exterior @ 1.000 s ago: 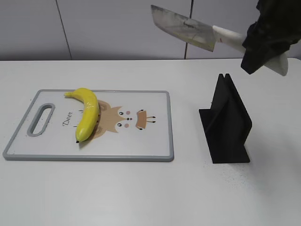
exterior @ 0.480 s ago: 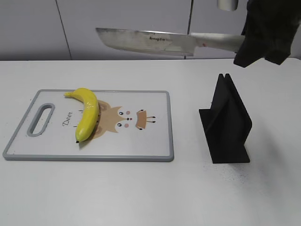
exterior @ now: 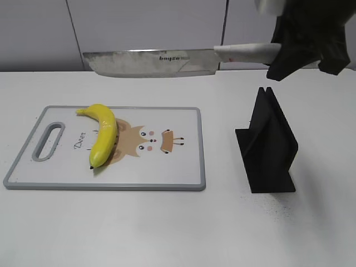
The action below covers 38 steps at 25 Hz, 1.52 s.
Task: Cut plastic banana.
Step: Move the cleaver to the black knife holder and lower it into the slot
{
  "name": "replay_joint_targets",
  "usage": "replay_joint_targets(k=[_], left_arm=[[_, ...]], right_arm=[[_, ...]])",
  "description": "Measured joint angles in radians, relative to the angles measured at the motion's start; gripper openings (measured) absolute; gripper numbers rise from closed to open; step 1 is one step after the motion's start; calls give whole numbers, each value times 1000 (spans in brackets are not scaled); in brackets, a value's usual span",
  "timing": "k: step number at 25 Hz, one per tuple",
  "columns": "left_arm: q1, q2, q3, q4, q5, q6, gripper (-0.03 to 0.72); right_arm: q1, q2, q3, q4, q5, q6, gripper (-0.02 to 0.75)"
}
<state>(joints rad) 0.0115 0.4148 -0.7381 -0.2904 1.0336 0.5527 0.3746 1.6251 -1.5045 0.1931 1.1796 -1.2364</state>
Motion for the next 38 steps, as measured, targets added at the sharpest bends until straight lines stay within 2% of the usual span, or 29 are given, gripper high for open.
replay_joint_targets(k=[5,10,13,17,23,30,38], left_arm=[[0,295,-179,-147,46,234,584],[-9,577,-368,-272,163,495,584],[-54,722,-477,-291,176,579,584],[-131,868,-593,-284,181,700,584],[-207,1024,-715,-211,181,746,573],[-293,1190,-721,-106,121,763,560],[-303,1272,-721,-70,39,765,545]], right_arm=[[0,52,-54,21,14,-3,181],[0,106,-90,145,15,-4,181],[0,140,-92,191,15,-4,181],[0,184,-92,198,15,-7,181],[6,244,-106,200,14,-19,181],[12,352,-196,242,1,-22,181],[39,394,-232,244,-9,-43,181]])
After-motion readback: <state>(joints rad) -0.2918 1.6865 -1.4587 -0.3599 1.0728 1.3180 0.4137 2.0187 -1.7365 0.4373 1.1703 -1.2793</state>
